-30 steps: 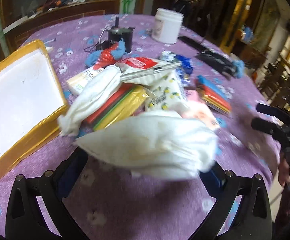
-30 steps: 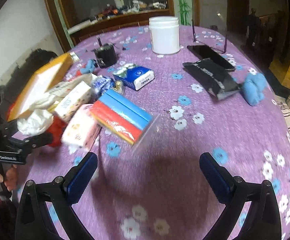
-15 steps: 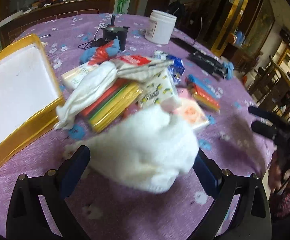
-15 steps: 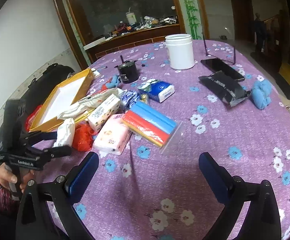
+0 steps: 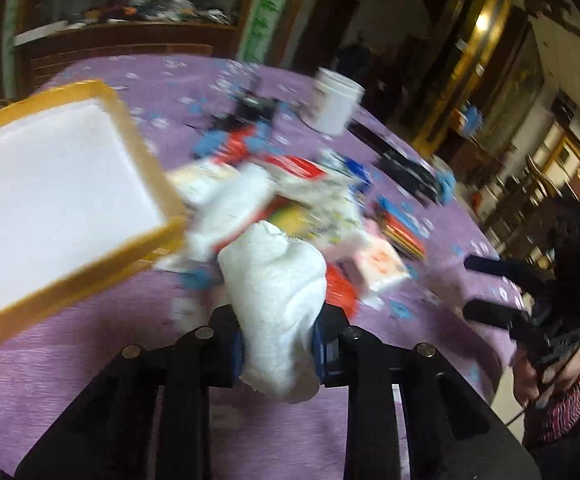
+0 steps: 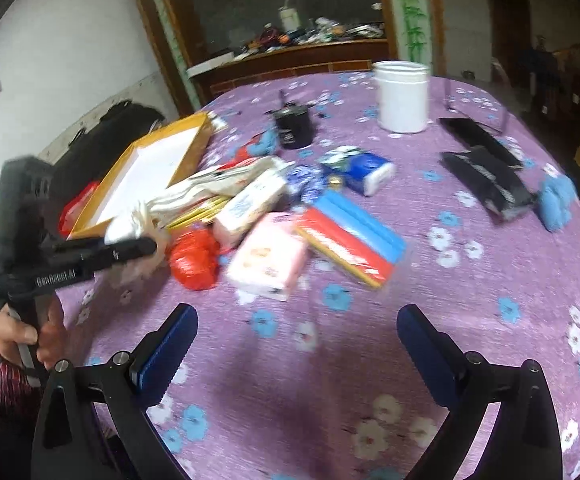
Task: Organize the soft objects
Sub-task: 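Carry the white cloth toward the yellow-rimmed tray while the right gripper grasps the red plastic bag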
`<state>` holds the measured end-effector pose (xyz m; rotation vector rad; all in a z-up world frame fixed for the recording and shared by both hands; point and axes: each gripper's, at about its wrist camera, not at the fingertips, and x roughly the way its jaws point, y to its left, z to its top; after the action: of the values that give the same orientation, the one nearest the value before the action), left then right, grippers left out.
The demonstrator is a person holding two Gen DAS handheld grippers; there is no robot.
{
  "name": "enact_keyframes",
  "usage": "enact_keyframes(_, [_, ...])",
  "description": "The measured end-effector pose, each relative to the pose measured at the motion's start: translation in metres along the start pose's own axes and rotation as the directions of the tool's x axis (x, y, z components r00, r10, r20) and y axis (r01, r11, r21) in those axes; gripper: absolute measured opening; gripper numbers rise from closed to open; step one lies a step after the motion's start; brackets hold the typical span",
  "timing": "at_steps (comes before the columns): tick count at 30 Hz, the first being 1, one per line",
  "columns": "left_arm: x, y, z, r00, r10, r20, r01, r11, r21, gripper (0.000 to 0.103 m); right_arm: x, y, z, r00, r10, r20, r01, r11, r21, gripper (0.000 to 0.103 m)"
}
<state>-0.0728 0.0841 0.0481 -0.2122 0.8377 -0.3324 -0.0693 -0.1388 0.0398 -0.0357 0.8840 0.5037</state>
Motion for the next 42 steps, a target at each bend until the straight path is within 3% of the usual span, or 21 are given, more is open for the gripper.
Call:
enact_keyframes(4, [-0.008,0.024,0.0,0.998,0.052,0.028,-0.051,0.998,-0.048,0.024,0.023,0.032,0.013,0.998,0.024,-0.065,-0.028,0.998,-0.057,0.075])
enact_keyframes(12, [-0.014,0.033,-0.003,0.996,0.073,0.052,-0.07,0.996,-0.054,0.024,0.084,0.08,0.036,0.984,0.031,-0.174,-0.054,0.99,-0.128,0.068])
enact_keyframes(13, [-0.014,0.032,-0.003,0.996,0.075,0.054,-0.072,0.996,-0.051,0.024,0.09,0.08,0.035,0.982,0.027,-0.187,-0.051,0.991,-0.125,0.06])
enact_keyframes(14, [-0.014,0.032,-0.004,0.996,0.075,0.056,-0.072,0.996,-0.047,0.024,0.097,0.081,0.034,0.979,0.016,-0.201,-0.041,0.992,-0.121,0.044])
enact_keyframes(15, [-0.012,0.03,-0.005,0.996,0.074,0.055,-0.072,0.997,-0.041,0.024,0.103,0.078,0.032,0.977,0.018,-0.212,-0.039,0.995,-0.097,0.039])
enact_keyframes(23, [-0.008,0.024,-0.007,0.995,0.073,0.066,-0.072,0.997,-0.021,0.024,0.073,0.067,0.013,0.988,0.08,-0.135,-0.083,0.996,-0.018,0.038])
enact_keyframes(29, [-0.007,0.022,-0.007,0.994,0.087,0.068,-0.085,0.996,-0.03,0.024,0.06,0.07,0.018,0.993,0.092,-0.077,-0.094,0.995,-0.018,0.038])
enact_keyframes(42, [-0.014,0.021,0.004,0.989,0.11,0.102,-0.109,0.994,-0.011,0.024,0.053,0.071,0.02,0.991,0.119,-0.062,-0.12,0.993,-0.013,0.038])
